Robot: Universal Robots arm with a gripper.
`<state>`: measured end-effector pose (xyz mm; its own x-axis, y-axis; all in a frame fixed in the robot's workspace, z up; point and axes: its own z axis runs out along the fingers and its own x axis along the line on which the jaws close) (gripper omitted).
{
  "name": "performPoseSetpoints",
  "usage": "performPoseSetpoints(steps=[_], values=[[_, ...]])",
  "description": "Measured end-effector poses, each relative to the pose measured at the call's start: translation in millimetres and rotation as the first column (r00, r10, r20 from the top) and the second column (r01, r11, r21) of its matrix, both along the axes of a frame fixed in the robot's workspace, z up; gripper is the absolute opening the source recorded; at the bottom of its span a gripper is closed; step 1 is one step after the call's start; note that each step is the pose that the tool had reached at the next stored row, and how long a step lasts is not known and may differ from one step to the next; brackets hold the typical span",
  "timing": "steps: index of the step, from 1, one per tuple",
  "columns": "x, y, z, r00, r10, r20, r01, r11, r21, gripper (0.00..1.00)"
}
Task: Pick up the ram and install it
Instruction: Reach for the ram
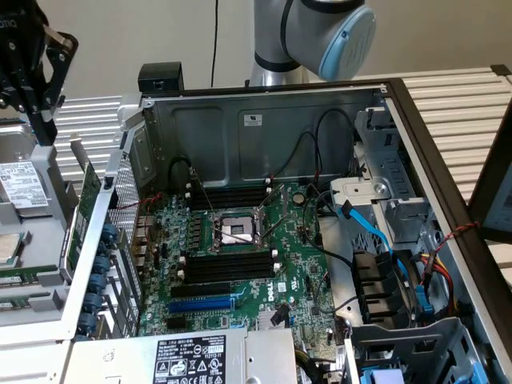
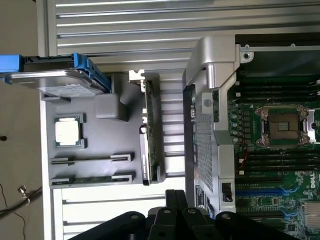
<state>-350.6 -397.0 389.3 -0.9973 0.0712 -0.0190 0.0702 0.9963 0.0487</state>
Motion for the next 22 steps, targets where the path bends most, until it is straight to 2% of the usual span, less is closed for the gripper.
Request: performPoseSetpoints(steps=[6, 14, 16, 17, 18, 19, 20, 22], values=[[-27.2, 3.4, -4.6, 1.0000, 0.000, 0.0000, 0.000, 1.0000, -0.0009, 0.10], [-62.5, 11.0, -9.5, 1.0000, 0.000, -0.0004, 0.000, 1.0000, -0.0024, 0.10], [-67.4, 12.2, -9.4, 1.0000, 0.000, -0.0076, 0.000, 1.0000, -0.0025, 0.10], [-69.9, 12.4, -9.4, 0.9999, 0.000, -0.0134, 0.000, 1.0000, -0.0018, 0.10], [-72.0, 12.6, -9.4, 0.9998, 0.000, -0.0200, 0.000, 1.0000, 0.0003, 0.10], [-74.4, 12.7, -9.4, 0.9997, 0.000, -0.0260, 0.000, 1.0000, 0.0055, 0.10], [-76.6, 12.7, -9.4, 0.9995, 0.001, -0.0308, 0.000, 0.9999, 0.0137, 0.10], [-79.2, 13.4, -9.1, 0.9995, 0.001, -0.0317, 0.000, 0.9997, 0.0240, 0.10]])
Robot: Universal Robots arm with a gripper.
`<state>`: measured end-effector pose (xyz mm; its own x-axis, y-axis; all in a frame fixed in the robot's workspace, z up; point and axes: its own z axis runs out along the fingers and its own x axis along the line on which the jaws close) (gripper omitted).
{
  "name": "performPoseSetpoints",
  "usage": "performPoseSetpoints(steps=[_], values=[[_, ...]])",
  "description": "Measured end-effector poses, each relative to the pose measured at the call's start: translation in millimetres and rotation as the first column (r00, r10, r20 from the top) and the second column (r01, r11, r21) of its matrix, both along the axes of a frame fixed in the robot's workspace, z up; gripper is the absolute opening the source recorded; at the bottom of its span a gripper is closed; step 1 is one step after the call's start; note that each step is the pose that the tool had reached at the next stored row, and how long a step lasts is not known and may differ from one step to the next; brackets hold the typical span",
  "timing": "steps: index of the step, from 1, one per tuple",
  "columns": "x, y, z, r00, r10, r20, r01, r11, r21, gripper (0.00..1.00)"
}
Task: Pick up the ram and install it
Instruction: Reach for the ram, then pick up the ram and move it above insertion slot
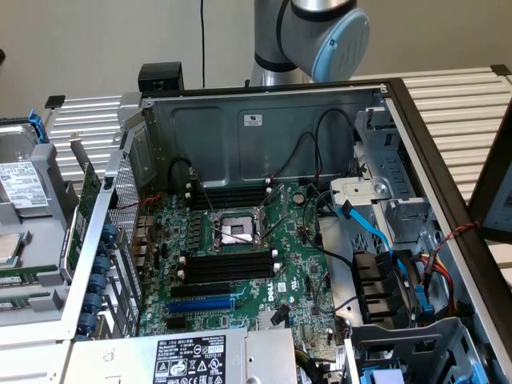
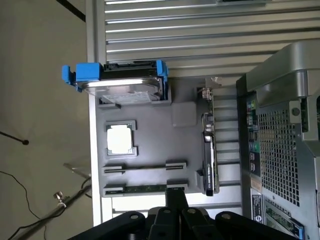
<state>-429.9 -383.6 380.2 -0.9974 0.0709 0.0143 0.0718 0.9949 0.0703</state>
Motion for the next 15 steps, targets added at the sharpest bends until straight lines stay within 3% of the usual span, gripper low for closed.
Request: performPoseSetpoints(steps=[5, 9, 15], values=[[-5.6, 0.8, 0.1, 1.0000, -0.004, -0.0002, 0.004, 1.0000, 0.0081, 0.10], [-8.7, 0.8, 0.1, 0.9999, -0.013, -0.0058, 0.013, 0.9998, 0.0156, 0.10], [-10.6, 2.6, 0.1, 0.9999, -0.005, -0.0128, 0.005, 0.9999, 0.0163, 0.10]])
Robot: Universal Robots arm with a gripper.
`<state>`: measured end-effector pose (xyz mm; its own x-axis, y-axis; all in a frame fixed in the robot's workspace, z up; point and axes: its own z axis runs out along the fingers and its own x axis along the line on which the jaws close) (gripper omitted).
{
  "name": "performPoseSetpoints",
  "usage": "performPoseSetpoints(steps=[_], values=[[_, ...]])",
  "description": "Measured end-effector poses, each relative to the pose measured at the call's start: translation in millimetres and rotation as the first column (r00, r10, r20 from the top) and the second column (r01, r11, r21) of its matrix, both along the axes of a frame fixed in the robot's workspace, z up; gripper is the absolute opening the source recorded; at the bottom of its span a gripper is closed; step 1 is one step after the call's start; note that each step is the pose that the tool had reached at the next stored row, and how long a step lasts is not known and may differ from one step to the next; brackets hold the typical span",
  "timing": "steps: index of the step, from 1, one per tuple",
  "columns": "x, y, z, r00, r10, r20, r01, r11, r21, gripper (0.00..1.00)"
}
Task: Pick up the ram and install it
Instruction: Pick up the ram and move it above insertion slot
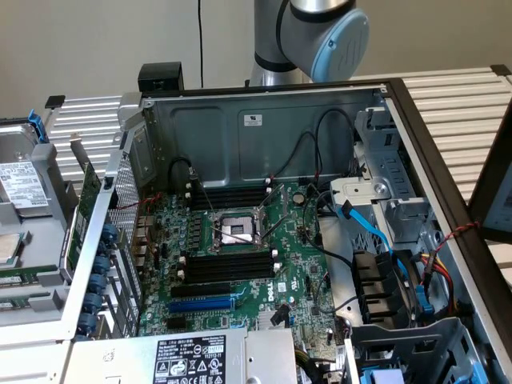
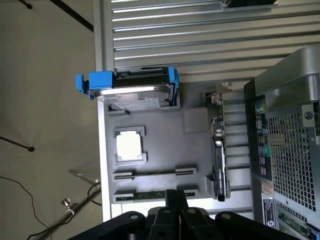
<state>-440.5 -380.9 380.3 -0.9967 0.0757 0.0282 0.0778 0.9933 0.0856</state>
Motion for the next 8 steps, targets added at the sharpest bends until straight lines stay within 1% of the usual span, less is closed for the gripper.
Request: performPoseSetpoints(steps=[2, 4, 6, 8], values=[[0.0, 0.2, -0.1, 0.9995, 0.033, 0.0003, -0.033, 0.9995, 0.0000, 0.10], [0.0, 0.2, 0.0, 0.9976, 0.069, 0.0000, -0.069, 0.9976, -0.0001, 0.10], [0.0, 0.2, 0.0, 0.9944, 0.106, 0.0001, -0.106, 0.9944, -0.0001, 0.10], [0.1, 0.2, 0.0, 0.9900, 0.141, 0.0001, -0.141, 0.9900, -0.0001, 0.10]])
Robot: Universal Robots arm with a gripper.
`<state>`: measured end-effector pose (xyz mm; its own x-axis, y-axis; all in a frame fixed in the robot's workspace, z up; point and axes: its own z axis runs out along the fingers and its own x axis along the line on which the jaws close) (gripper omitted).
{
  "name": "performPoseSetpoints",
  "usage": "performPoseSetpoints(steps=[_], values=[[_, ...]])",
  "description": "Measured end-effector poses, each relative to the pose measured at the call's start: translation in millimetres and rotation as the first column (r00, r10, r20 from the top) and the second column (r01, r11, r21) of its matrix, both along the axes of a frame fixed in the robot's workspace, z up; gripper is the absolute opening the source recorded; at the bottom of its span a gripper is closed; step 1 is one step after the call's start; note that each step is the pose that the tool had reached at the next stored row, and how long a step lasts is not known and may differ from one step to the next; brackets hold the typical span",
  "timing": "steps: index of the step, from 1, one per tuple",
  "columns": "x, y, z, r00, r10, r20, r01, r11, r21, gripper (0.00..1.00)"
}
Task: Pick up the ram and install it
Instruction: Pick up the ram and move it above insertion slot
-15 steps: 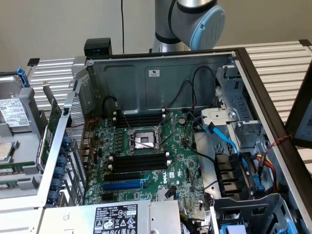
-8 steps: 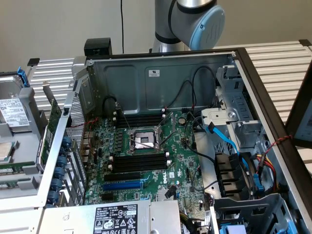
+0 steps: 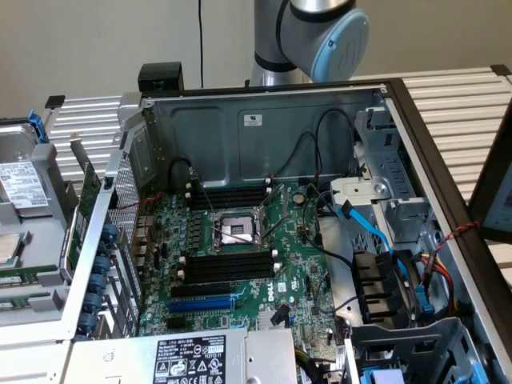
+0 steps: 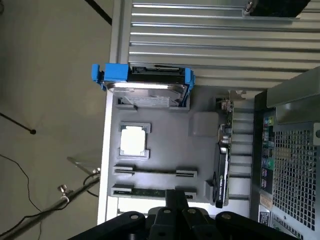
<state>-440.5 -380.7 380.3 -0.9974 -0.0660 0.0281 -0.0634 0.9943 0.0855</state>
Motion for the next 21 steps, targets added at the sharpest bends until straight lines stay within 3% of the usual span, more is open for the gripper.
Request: performPoseSetpoints(steps=[5, 10, 15, 21], values=[[0.0, 0.0, -0.1, 0.9958, 0.092, 0.0000, -0.092, 0.9958, 0.0000, 0.10], [0.0, -0.1, -0.2, 0.9836, 0.181, 0.0001, -0.181, 0.9836, 0.0000, 0.10], [0.0, 0.0, -0.2, 0.9666, 0.256, 0.0004, -0.256, 0.9666, 0.0015, 0.10], [0.0, 0.0, -0.2, 0.9323, 0.362, 0.0004, -0.362, 0.9323, 0.0013, 0.10]])
